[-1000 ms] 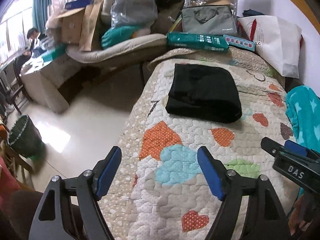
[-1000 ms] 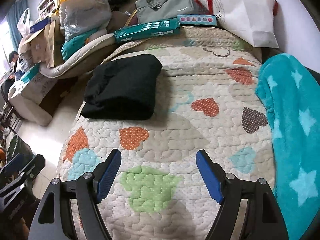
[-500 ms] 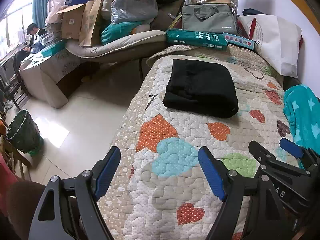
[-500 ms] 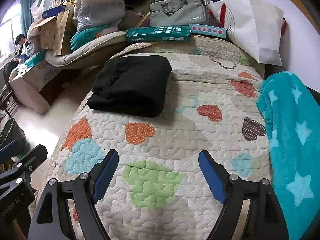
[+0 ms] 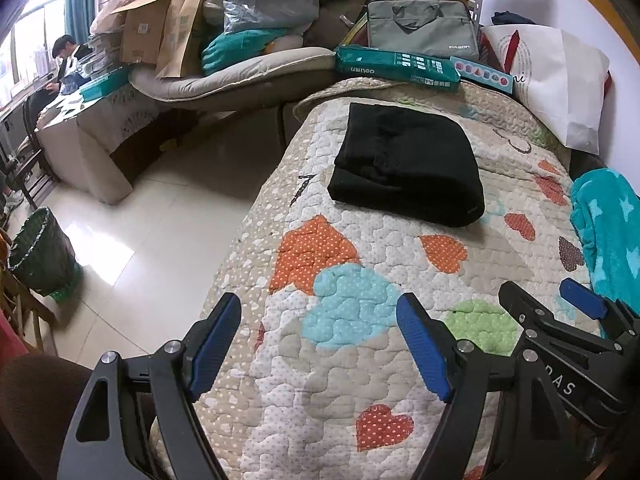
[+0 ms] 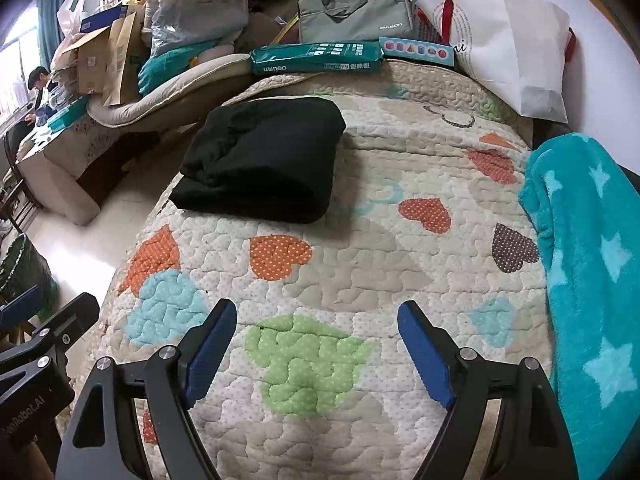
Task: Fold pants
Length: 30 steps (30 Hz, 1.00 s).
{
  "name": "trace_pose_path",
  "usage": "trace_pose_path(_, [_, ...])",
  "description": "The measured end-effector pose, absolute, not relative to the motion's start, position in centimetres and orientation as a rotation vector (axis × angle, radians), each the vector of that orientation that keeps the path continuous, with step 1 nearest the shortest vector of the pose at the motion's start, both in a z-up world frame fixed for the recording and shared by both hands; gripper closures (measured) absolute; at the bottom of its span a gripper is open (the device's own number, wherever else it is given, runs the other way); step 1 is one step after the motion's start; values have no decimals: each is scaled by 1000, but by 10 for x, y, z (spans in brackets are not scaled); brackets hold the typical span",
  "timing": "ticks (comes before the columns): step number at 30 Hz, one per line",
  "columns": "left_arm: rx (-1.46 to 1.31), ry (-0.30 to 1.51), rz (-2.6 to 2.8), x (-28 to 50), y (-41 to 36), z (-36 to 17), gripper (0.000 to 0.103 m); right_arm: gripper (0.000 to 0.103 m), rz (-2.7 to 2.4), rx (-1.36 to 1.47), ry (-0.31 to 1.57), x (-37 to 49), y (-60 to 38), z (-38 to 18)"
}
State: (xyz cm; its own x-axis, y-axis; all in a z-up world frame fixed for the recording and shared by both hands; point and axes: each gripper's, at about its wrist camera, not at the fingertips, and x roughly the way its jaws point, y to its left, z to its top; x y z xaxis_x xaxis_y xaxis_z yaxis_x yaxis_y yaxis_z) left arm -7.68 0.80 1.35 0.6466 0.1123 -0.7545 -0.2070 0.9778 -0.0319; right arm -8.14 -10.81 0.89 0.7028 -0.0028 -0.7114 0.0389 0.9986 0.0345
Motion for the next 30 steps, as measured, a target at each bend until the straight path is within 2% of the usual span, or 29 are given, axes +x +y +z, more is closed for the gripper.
trace_pose_path(8, [-99,708,233,-88,10,31,23,16,-13,36,747,-84,-105,14])
trace_pose_path(13, [-112,599,255,-95,15,52,10,16,-11,23,700,-89,-103,23])
trace_pose_path(15, [-87,551,285,-97,15,61,0,15,-12,16,676,-92,-101,27])
trace_pose_path(17, [-56,524,308,-96,15,69,0,14,-8,9,663,-94,-98,30])
trace_pose_path(22, [-152,633,258,-84,27,63,0,13,9,-7,658,-95,-94,31])
trace_pose_path(30, [-146,803,239,-72,25,31,0,12,32,17,707,-91,-93,22])
